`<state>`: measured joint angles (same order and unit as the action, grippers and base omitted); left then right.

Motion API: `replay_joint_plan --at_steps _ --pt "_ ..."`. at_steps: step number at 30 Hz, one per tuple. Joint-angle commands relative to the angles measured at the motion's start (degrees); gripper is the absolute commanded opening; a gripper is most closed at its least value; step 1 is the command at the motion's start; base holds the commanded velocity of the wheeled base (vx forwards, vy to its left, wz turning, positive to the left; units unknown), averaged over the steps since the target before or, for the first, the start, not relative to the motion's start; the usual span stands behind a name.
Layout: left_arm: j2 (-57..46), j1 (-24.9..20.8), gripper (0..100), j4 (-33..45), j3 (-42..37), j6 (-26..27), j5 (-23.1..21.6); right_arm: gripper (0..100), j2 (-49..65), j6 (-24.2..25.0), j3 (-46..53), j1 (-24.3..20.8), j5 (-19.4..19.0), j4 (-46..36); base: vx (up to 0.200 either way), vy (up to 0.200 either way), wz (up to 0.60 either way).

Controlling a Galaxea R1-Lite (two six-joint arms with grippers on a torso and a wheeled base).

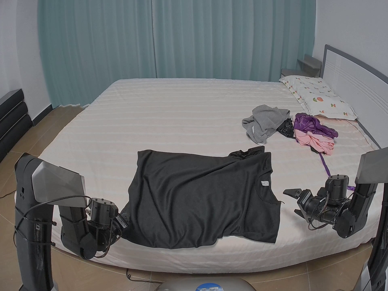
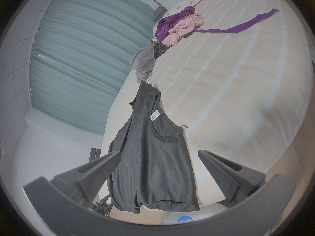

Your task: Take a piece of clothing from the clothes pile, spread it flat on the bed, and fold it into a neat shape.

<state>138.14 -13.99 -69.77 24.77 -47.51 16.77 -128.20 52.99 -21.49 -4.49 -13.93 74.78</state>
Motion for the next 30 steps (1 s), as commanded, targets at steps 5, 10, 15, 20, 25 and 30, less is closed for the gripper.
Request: replay_joint_plan --at_steps 5,10,15,20,25,30 --pt "-0.51 0.37 0 -0.63 -2.89 -0.48 2.03 100 -0.39 -0.79 0.40 -0.17 0.05 -0.07 0.000 0.000 0.00" --pt "-2.00 0.37 0 -6.35 -6.93 -0.22 3.26 100 -1.79 -3.51 1.98 -2.02 0.14 -0.07 0.000 0.000 0.00" --pt "-3.14 0.46 0 -11.62 -10.97 0.31 3.35 100 -4.34 -7.64 2.77 -4.74 1.28 -0.07 0.000 0.000 0.00" --pt "-4.99 1.25 0 -12.76 -12.03 1.28 3.26 100 -6.19 -8.43 2.42 -7.03 1.45 -0.07 0.000 0.000 0.00" --pt "-6.13 1.60 0 -12.76 -12.03 1.28 3.26 100 -7.16 -10.45 1.80 -7.64 1.45 -0.25 0.000 0.000 0.00" --pt "-6.13 1.60 0 -12.76 -12.03 1.28 3.26 100 -7.42 -11.24 -0.04 -7.82 1.37 -1.21 0.000 0.000 0.00"
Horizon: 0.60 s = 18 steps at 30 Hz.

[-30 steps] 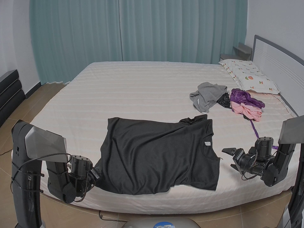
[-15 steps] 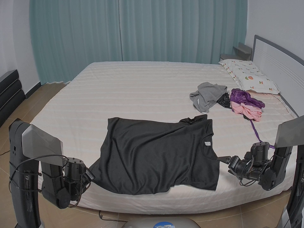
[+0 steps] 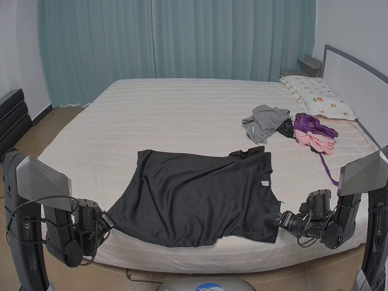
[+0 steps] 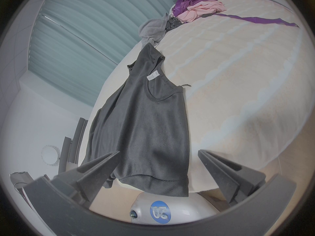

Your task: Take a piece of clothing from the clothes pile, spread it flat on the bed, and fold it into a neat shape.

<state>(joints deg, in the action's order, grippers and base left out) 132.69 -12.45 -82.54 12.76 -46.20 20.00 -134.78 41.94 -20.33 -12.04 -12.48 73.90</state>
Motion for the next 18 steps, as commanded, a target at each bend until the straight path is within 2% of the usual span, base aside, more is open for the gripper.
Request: replay_joint_plan --at_steps 1,6,7,11,18 --pt "-0.68 0.05 0 0.01 -0.02 -0.03 0.03 100 -0.92 -0.19 -1.90 -0.44 -0.09 -0.86 0.000 0.000 0.00" --pt "-0.77 0.14 0 -0.16 -0.02 -0.03 0.03 100 -0.13 -1.33 -5.24 -1.14 -0.09 -7.54 0.000 0.000 0.00" --pt "-0.86 0.14 0 -0.16 0.07 -0.03 0.03 0 -0.13 -1.77 -5.59 -1.14 -0.09 -8.42 0.000 0.000 0.00" --pt "-1.12 0.32 0 -0.16 -0.02 -0.03 0.03 0 -0.13 -2.91 -6.91 -1.23 0.18 -9.12 0.000 0.000 0.00" --pt "-1.03 1.02 0 -0.16 0.77 -0.38 -0.14 0 0.39 -2.91 -8.93 0.62 2.82 -9.12 0.000 0.000 0.00"
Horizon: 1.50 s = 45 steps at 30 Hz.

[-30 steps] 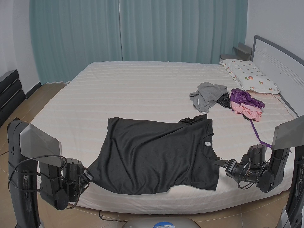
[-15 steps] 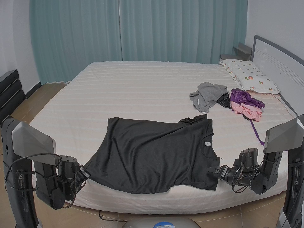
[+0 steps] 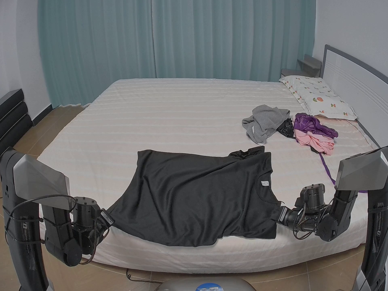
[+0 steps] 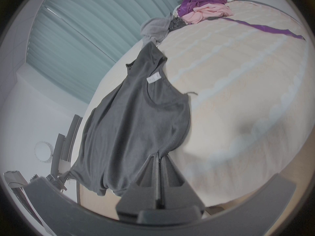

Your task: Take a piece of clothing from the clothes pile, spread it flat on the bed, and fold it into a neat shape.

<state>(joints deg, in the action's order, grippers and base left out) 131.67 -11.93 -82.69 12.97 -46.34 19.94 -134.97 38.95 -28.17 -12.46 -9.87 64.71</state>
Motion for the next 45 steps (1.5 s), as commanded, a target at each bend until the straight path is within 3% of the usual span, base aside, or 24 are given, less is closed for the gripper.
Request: replay_joint_plan --at_steps 1,17,23,36,37,42,45 --pt "-0.01 0.68 0 -0.02 0.65 -0.33 -0.08 0 1.12 0.07 -1.71 1.47 0.21 0.07 0.000 0.000 0.00" --pt "0.60 5.52 0 -5.03 4.26 -0.77 0.18 0 0.33 0.16 -12.96 5.25 0.21 -0.64 0.000 0.000 0.00" --pt "1.22 6.31 0 -6.78 6.72 -5.17 0.18 0 -2.31 0.25 -21.22 5.34 0.21 -4.24 0.000 0.000 0.00" --pt "3.86 5.96 0 -6.78 8.47 -7.01 -0.26 0 -10.05 0.16 -37.83 5.08 1.52 -13.12 0.000 0.000 0.00" --pt "4.03 5.96 0 -6.78 8.47 -7.19 -0.34 100 -10.75 0.16 -38.62 5.08 1.52 -13.12 0.000 0.000 0.00" --pt "4.47 5.96 0 -6.78 8.56 -7.28 -0.34 100 -11.28 0.07 -38.89 5.52 1.44 -12.68 0.000 0.000 0.00" --pt "4.74 5.78 0 -6.78 8.47 -7.28 -0.52 100 -6.71 0.34 -34.32 7.01 0.03 -12.32 0.000 0.000 0.00"
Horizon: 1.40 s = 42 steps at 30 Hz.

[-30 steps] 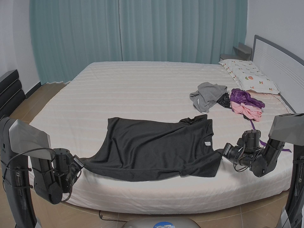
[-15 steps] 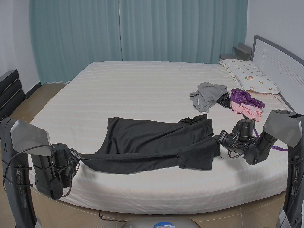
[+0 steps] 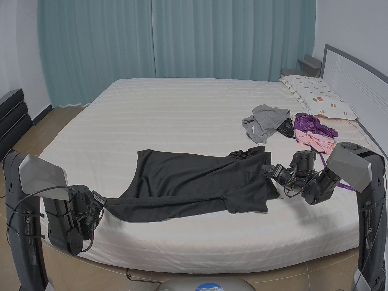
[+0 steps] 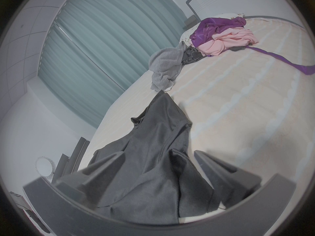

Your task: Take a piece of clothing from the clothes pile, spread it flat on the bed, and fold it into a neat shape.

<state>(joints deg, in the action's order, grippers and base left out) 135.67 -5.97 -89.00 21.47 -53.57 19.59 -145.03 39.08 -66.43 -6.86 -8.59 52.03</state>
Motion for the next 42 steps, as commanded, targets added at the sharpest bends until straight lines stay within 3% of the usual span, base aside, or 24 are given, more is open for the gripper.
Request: replay_joint_plan --at_steps 1,11,17,25,42 --pt "0.74 -0.18 0 -0.47 -0.11 -0.05 -0.17 100 4.14 0.29 4.64 1.59 -1.86 0.44 0.000 0.000 0.00" --pt "0.39 -0.27 0 -0.47 -0.81 -0.05 -0.17 100 11.79 -0.76 23.54 0.01 -8.90 4.84 0.000 0.000 0.00" --pt "0.21 -0.27 0 -0.47 -1.34 -0.05 -0.17 100 9.59 -2.08 29.42 -1.49 -9.34 10.55 0.000 0.000 0.00" --pt "0.21 -0.27 0 -0.47 -1.34 -0.05 -0.17 100 7.48 -2.08 27.67 -4.12 -9.25 10.20 0.000 0.000 0.00" --pt "0.12 -0.27 0 -0.47 -1.25 -0.05 -0.17 100 5.81 -2.34 17.38 -6.58 -8.63 -3.25 0.000 0.000 0.00"
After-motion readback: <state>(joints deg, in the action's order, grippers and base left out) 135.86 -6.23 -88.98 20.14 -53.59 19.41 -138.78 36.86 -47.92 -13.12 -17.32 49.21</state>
